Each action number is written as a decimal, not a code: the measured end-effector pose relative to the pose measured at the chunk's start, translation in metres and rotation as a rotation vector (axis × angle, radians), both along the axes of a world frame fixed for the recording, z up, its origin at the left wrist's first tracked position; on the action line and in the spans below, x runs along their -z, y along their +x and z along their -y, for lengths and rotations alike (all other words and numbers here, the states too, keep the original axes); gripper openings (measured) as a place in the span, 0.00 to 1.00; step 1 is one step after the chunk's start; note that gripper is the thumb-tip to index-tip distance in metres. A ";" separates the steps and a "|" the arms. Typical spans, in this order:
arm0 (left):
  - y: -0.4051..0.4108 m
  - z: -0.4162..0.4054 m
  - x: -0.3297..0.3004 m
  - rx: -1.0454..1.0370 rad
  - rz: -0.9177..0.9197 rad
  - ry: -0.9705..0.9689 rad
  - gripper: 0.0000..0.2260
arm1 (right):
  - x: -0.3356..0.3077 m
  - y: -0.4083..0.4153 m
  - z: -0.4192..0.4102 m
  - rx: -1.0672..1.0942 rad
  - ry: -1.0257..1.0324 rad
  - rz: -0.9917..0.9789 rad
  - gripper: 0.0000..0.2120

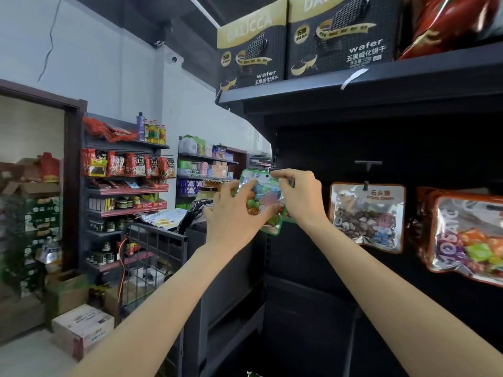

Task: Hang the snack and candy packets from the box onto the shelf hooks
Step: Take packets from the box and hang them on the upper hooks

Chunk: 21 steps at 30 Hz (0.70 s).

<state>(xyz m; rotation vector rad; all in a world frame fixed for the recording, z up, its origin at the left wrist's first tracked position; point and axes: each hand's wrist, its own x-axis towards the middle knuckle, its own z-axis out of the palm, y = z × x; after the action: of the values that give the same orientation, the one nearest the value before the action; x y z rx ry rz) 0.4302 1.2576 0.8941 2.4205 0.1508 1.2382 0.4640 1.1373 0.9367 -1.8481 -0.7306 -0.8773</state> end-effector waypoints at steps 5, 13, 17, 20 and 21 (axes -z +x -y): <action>-0.001 -0.001 -0.001 0.020 -0.004 -0.027 0.31 | -0.001 0.002 -0.002 -0.005 0.008 -0.010 0.14; -0.001 -0.009 -0.004 0.012 -0.012 -0.040 0.31 | -0.001 0.004 -0.011 -0.016 -0.003 -0.006 0.14; -0.001 -0.011 -0.008 0.024 -0.027 -0.031 0.31 | -0.002 0.004 -0.013 -0.010 0.009 0.006 0.14; -0.001 -0.010 -0.010 0.047 -0.037 -0.008 0.31 | -0.002 0.004 -0.008 -0.001 0.024 0.017 0.14; -0.001 -0.009 -0.010 0.052 -0.038 0.001 0.31 | -0.001 0.004 -0.006 0.002 0.028 0.022 0.14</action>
<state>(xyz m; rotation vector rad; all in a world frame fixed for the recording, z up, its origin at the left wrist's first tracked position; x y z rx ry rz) 0.4289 1.2662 0.9037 2.4343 0.0969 1.1703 0.4678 1.1429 0.9377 -1.8168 -0.7270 -0.9060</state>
